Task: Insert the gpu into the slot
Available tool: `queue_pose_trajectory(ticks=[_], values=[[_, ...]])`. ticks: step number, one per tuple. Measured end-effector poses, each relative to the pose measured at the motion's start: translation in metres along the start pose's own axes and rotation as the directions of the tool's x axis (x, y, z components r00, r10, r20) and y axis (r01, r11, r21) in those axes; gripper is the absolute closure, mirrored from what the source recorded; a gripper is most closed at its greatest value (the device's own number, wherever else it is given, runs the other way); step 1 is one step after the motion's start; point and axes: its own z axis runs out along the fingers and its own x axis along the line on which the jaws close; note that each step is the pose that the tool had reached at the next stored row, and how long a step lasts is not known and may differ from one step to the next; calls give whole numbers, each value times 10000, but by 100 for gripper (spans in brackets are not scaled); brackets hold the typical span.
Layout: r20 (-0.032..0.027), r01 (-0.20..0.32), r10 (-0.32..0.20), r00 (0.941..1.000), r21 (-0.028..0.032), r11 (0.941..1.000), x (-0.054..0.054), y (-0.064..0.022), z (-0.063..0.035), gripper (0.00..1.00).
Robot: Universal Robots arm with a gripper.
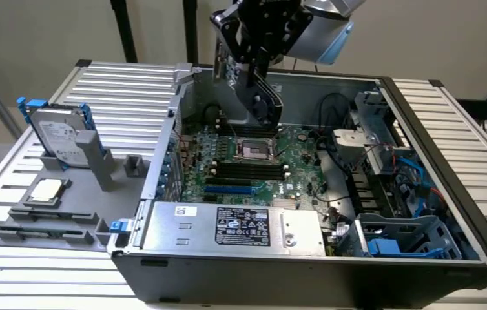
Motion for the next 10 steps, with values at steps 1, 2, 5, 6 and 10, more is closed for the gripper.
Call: queue_pose_trajectory(ticks=[1,2,5,6,10], values=[[-3,195,-195,9998,15,9998,0,0,3,74],[-5,365,-365,9993,30,9993,0,-1,6,74],[20,915,-915,9958,98,9958,-1,-1,17,74],[32,1098,-1099,9939,126,9939,-1,-2,21,74],[97,1824,-1827,9831,250,9829,-2,-3,37,74]])
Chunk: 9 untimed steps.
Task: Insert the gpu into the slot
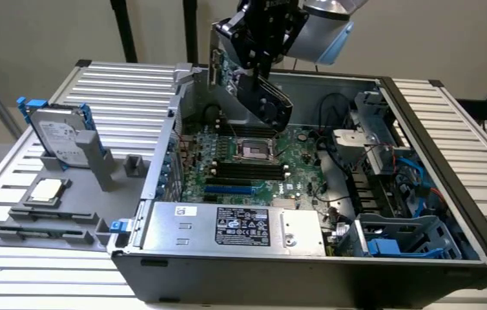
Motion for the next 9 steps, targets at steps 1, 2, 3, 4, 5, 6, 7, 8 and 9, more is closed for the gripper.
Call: queue_pose_trajectory(ticks=[1,2,3,4,5,6,7,8,9], values=[[22,180,-180,9998,32,9998,0,0,4,74],[43,361,-361,9993,65,9993,0,-1,8,74],[61,542,-542,9985,98,9985,0,-1,12,74],[81,721,-722,9974,131,9973,0,-1,16,74],[100,907,-909,9958,164,9957,-1,-1,20,74],[116,1086,-1088,9940,196,9939,-1,-1,24,74],[132,1265,-1268,9918,227,9917,-1,-2,28,74],[148,1455,-1459,9892,260,9890,-1,-2,33,74],[162,1637,-1642,9863,291,9861,-1,-2,38,74]])
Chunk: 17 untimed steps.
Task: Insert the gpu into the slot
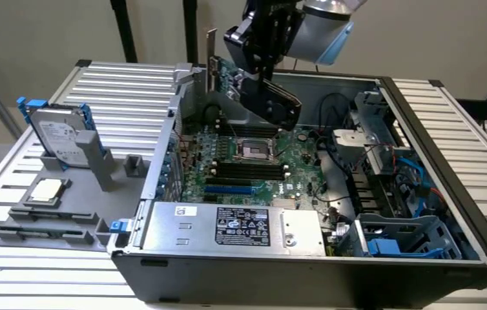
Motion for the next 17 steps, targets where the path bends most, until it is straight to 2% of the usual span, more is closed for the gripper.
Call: queue_pose_trajectory(ticks=[5,9,13,17], values=[[61,902,-903,9959,110,9959,0,-1,30,74],[79,1622,-1623,9867,165,9866,0,-2,62,74],[83,2343,-2345,9721,202,9720,1,-3,102,74],[75,3035,-3037,9527,221,9526,1,-4,146,74]])
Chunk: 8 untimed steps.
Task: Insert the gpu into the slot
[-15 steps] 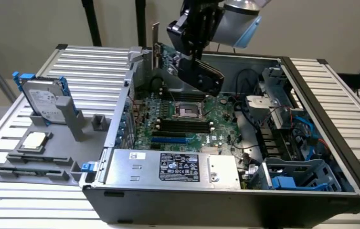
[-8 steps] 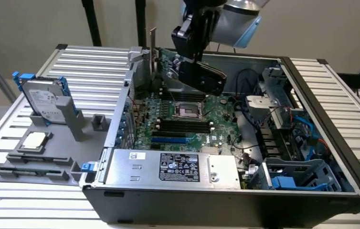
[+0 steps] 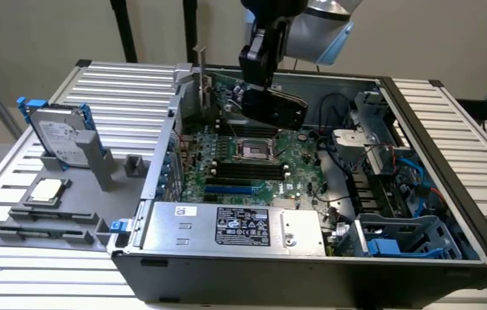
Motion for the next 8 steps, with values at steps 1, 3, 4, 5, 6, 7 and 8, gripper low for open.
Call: queue_pose_trajectory(ticks=[1,3,4,5,6,7,8], values=[[2,181,-181,9998,2,9998,0,0,11,74],[3,545,-545,9985,0,9985,1,0,39,74],[1,724,-724,9974,-4,9974,1,0,52,74],[1,902,-902,9959,-8,9959,2,0,66,74],[1,1088,-1088,9941,-12,9941,2,0,80,74],[2,1277,-1277,9918,-16,9918,2,0,96,74],[1,1456,-1456,9893,-20,9893,2,0,111,74]])
